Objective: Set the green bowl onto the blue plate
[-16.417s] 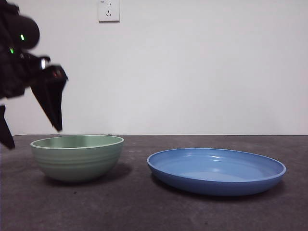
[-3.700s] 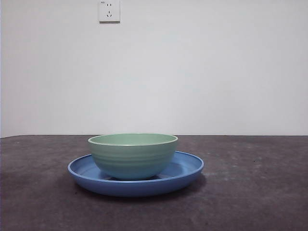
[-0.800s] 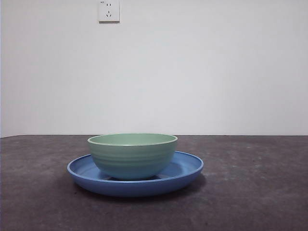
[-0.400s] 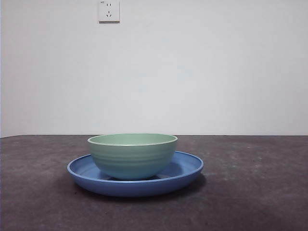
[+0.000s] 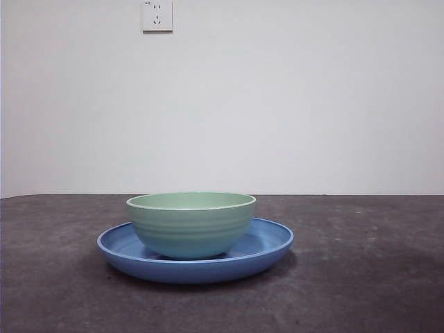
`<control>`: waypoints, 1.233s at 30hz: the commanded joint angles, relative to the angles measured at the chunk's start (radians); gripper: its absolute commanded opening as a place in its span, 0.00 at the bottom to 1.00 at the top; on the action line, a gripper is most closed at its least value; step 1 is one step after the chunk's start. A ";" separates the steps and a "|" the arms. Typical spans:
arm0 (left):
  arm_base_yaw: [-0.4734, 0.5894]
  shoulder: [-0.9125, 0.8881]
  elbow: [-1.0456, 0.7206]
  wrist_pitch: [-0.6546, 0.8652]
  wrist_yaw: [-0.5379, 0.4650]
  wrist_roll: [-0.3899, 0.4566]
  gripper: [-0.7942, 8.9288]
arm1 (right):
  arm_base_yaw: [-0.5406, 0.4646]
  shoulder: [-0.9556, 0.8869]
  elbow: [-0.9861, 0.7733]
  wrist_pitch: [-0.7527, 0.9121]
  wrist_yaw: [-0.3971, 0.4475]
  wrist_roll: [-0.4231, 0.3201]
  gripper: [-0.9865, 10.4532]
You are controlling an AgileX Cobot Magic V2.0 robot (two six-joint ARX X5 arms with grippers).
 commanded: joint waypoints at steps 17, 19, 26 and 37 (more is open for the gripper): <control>0.000 -0.002 -0.021 -0.007 -0.006 0.006 0.11 | 0.007 -0.015 -0.085 0.066 0.050 0.000 0.12; 0.000 -0.002 -0.021 -0.006 -0.006 0.006 0.11 | 0.007 -0.015 -0.085 0.068 0.050 0.000 0.12; 0.000 -0.002 -0.021 -0.006 -0.005 0.006 0.11 | 0.007 -0.015 -0.085 0.068 0.050 0.000 0.12; 0.000 -0.002 -0.021 -0.007 -0.006 0.006 0.11 | 0.007 -0.015 -0.084 0.068 0.050 0.000 0.12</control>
